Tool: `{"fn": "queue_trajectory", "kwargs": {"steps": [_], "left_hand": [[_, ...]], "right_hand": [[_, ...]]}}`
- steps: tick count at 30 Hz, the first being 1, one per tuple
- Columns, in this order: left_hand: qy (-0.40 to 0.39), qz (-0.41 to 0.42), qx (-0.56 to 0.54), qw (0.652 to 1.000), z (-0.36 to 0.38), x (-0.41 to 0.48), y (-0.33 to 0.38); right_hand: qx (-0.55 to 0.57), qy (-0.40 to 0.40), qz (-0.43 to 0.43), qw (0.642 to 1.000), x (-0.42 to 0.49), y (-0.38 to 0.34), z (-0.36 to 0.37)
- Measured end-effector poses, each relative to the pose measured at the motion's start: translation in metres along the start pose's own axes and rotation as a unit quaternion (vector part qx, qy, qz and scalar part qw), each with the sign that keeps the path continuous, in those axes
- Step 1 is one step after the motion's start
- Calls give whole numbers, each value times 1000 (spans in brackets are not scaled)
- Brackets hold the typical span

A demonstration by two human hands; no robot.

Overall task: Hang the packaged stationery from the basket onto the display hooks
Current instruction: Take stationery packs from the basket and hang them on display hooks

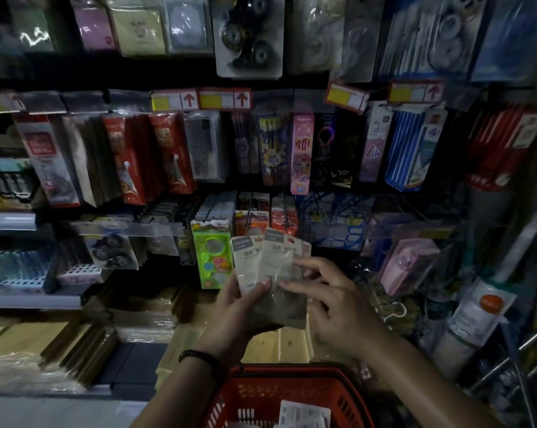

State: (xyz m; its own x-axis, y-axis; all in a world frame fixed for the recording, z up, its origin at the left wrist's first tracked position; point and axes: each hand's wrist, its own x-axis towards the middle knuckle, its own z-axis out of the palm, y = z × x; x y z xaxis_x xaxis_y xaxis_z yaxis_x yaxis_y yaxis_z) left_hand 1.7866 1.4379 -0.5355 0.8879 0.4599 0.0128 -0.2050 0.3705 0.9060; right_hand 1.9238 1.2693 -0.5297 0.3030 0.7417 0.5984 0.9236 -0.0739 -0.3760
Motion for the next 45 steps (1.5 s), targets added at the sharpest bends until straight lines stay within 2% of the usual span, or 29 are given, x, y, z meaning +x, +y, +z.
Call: {"fn": "queue_trajectory", "kwargs": {"steps": [2, 5, 9, 13, 17, 20, 24, 27, 33, 36, 39, 45], "left_hand": [[12, 4, -17, 1000, 3, 3, 5], [21, 39, -29, 999, 12, 6, 13], [-11, 128, 12, 992, 31, 9, 31], [-56, 143, 12, 988, 45, 19, 55], [-74, 120, -14, 990, 55, 31, 87], [-86, 140, -22, 986, 66, 44, 117], [-125, 146, -4, 981, 85, 61, 163], [-115, 178, 17, 977, 98, 78, 195], [-84, 198, 85, 973, 105, 115, 246], [-50, 151, 69, 985, 95, 132, 267], [-19, 158, 60, 985, 87, 146, 281], [-45, 191, 46, 979, 85, 154, 290]], "right_hand": [[8, 42, 47, 998, 4, -10, -1], [-39, 96, 119, 987, 13, -26, -4], [-11, 102, 165, 981, 34, -41, -16], [-8, 133, 152, 979, 59, -48, -39], [-24, 127, 122, 984, 82, -55, -67], [-17, 124, 96, 988, 104, -60, -94], [-60, 164, 73, 982, 137, -70, -134], [-101, 197, 55, 974, 163, -71, -166], [-153, 230, 86, 957, 223, -45, -213], [-181, 220, 105, 953, 255, -25, -216], [-204, 211, 124, 948, 284, -10, -212], [-232, 247, 92, 936, 325, 8, -198]]}}
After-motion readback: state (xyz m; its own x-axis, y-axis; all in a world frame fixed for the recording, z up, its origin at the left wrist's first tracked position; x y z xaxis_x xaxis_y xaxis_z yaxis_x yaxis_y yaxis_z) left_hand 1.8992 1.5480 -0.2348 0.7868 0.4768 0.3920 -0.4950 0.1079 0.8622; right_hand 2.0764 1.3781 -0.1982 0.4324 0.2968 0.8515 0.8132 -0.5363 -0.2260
